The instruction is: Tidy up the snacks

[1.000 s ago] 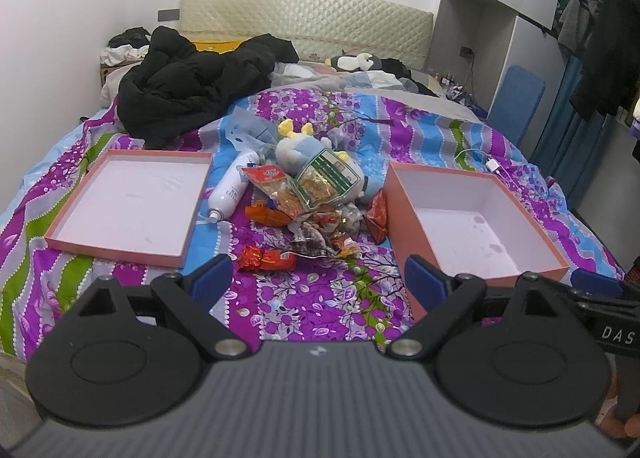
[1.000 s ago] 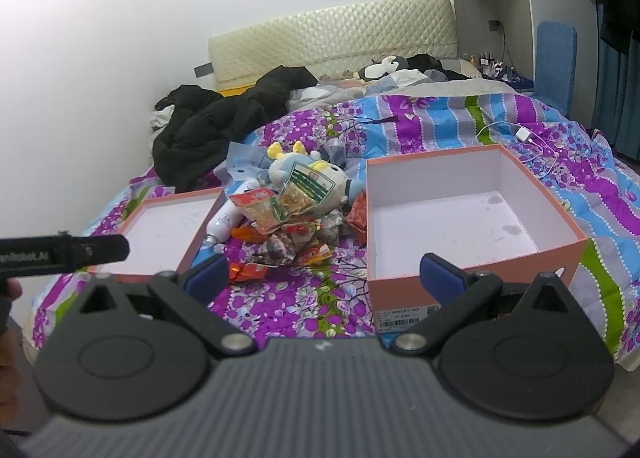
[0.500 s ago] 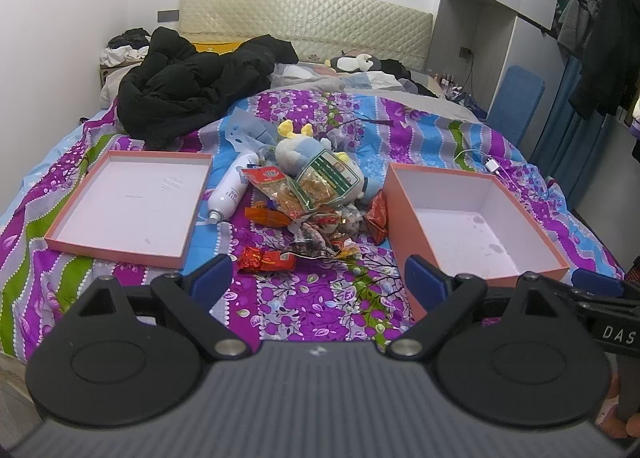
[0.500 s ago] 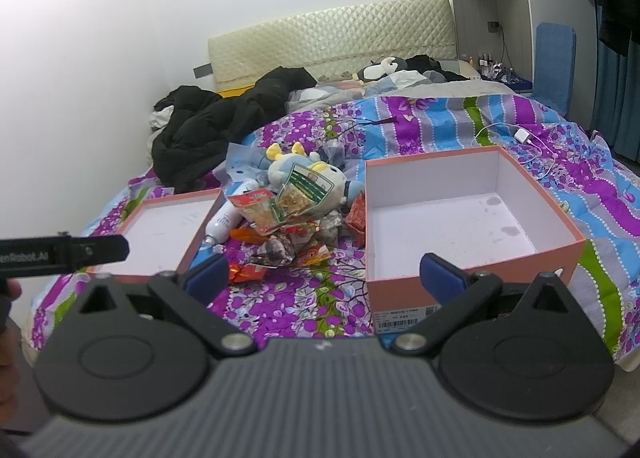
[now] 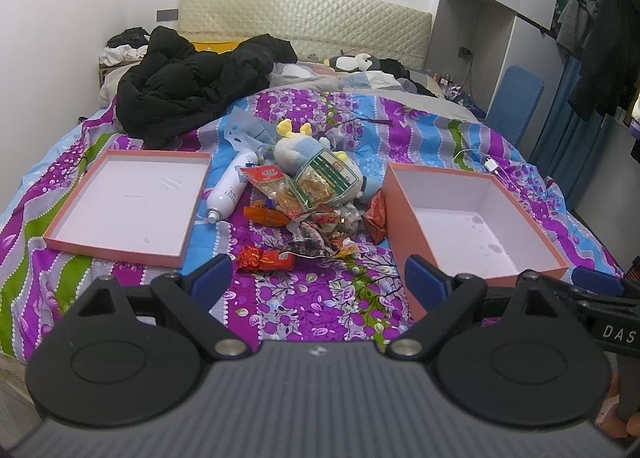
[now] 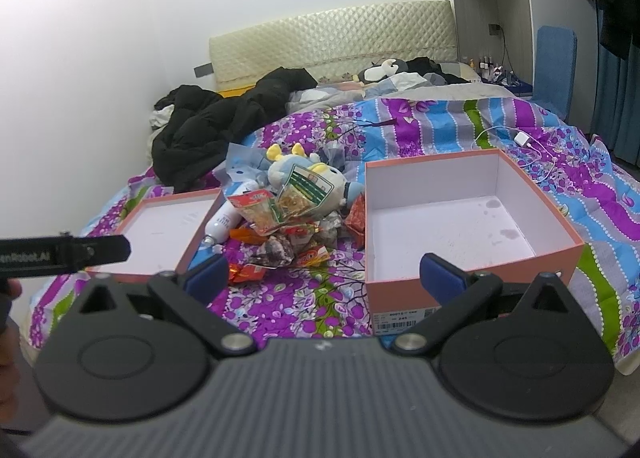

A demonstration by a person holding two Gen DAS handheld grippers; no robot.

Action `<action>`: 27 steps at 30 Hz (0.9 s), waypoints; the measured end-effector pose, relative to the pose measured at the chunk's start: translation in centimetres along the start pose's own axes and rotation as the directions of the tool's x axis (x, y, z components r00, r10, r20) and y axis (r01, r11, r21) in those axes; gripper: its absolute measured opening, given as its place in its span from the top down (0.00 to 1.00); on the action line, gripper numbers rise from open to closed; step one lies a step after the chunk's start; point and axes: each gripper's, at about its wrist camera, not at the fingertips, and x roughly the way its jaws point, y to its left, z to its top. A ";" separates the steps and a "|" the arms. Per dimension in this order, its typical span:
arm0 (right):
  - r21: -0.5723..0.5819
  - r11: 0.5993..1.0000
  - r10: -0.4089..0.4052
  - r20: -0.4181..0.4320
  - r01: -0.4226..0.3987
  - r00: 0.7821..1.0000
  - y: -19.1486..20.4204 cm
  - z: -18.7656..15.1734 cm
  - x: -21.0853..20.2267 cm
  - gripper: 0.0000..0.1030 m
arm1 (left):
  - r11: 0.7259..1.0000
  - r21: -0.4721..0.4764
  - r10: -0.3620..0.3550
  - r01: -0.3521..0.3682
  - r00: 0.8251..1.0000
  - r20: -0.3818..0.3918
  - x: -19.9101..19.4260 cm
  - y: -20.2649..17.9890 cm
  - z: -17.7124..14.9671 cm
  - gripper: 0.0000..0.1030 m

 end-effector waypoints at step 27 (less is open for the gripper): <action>0.049 0.999 0.015 -0.059 -0.012 0.998 0.2 -0.8 2.0 0.00 | 0.999 -0.012 -0.038 0.038 0.998 -0.049 2.1 1.6 -0.9 0.08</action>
